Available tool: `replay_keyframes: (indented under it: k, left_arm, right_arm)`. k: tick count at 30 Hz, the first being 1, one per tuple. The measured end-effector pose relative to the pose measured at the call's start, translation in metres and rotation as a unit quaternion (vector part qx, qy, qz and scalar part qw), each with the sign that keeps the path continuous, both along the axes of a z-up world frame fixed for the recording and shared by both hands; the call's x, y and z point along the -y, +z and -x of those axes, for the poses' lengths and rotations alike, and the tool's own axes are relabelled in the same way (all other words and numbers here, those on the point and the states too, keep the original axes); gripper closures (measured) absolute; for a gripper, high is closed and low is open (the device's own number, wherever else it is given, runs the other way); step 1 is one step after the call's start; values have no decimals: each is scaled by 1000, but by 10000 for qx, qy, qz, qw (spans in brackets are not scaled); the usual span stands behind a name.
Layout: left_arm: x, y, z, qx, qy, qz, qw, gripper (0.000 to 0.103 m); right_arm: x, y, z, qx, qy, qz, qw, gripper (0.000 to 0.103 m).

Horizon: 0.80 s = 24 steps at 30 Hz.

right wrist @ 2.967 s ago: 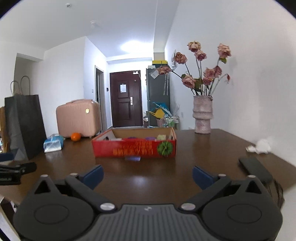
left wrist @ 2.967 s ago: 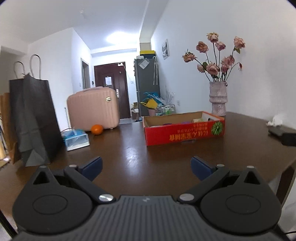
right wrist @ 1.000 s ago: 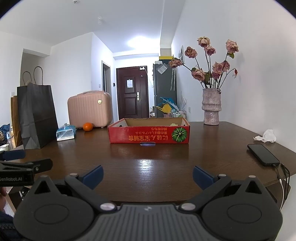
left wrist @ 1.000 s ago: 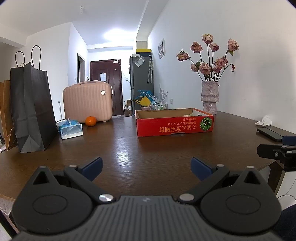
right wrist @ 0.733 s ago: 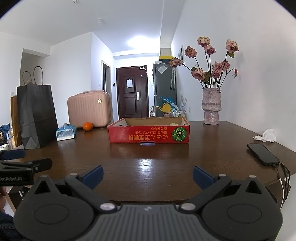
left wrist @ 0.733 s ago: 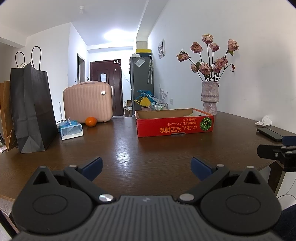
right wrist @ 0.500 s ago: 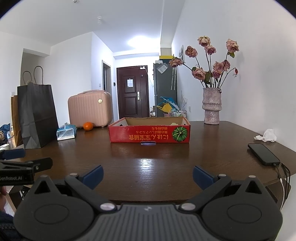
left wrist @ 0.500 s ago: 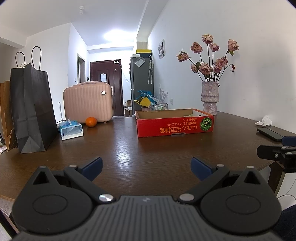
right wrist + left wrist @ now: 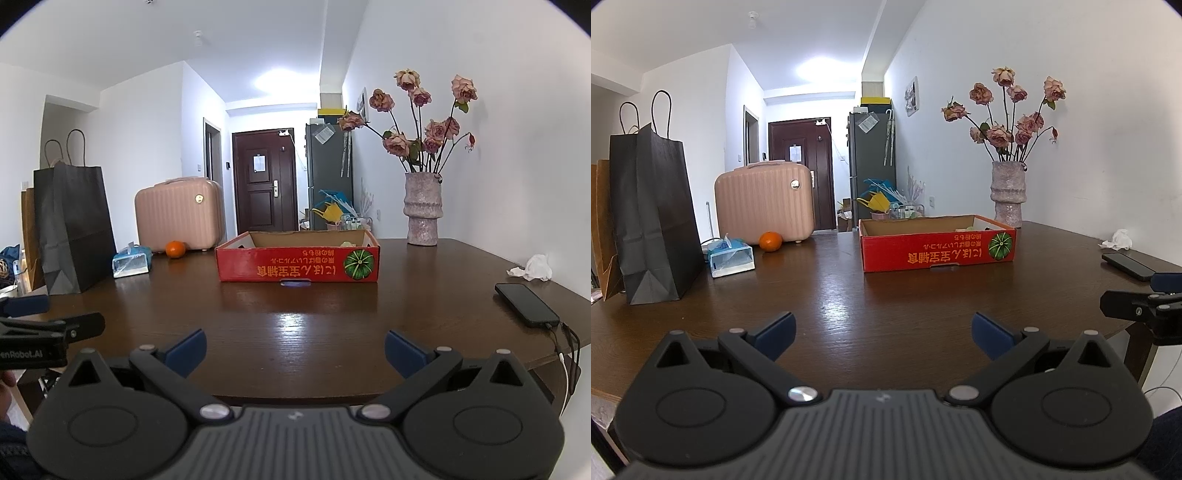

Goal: Organize rigid objects

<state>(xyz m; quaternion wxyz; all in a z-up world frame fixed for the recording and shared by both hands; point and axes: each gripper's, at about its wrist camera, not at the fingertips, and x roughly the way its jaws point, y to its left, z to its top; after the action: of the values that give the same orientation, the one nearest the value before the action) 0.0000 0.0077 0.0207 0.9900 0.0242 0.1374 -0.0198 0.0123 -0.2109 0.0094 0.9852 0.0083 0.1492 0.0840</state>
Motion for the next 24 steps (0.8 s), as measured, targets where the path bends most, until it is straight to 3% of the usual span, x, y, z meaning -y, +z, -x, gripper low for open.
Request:
replay_keyframes:
  k: [24]
  left_arm:
    - [0,-1,-2,-15,5,-1,10000,0]
  right_arm:
    - [-3,-1,-1,-11,13,7,10000,0]
